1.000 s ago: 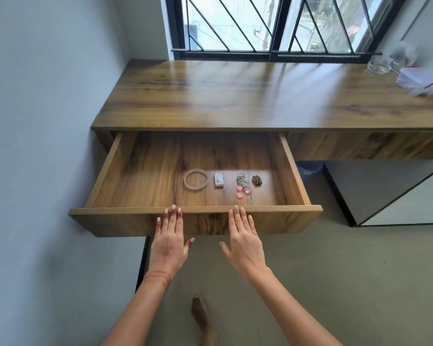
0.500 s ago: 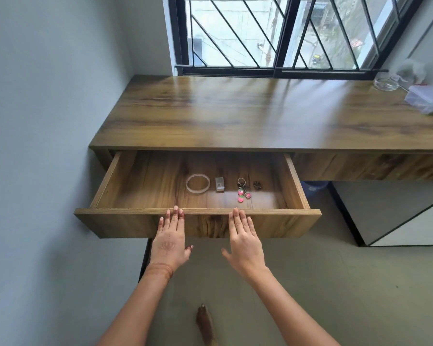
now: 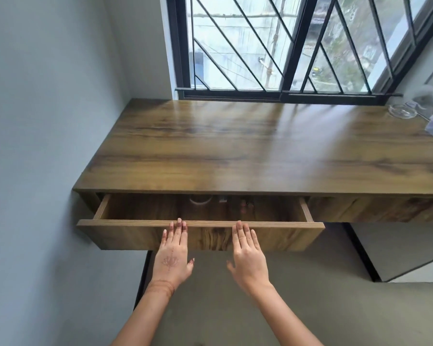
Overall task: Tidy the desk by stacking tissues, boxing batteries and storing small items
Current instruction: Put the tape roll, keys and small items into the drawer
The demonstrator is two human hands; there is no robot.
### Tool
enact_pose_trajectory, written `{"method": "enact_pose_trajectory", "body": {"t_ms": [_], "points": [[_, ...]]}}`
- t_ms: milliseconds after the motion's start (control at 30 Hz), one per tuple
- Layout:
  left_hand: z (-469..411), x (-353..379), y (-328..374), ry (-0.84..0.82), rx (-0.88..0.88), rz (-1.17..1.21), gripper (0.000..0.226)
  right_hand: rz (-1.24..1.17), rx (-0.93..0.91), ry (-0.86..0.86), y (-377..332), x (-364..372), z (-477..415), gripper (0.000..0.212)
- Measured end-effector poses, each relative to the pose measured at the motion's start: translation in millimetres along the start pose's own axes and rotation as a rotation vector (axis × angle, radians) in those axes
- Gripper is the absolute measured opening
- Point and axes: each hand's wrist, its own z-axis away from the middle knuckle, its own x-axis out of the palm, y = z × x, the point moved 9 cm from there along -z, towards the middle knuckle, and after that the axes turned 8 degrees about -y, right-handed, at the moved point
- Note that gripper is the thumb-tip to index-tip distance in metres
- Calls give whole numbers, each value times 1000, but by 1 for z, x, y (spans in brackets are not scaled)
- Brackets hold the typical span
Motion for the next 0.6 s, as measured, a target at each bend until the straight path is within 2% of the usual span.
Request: {"method": "enact_pose_trajectory", "body": {"t_ms": [133,367,600], "points": [[-23,4,-3,22,44,17,117,1,12,23,4,1,-22,96],[-45,10,-8,-58,71,2,119,17,27,24,6,1,-45,96],[-65,2,-9,6,115,-29,120,29,18,-18,8,-1,-66,98]]}}
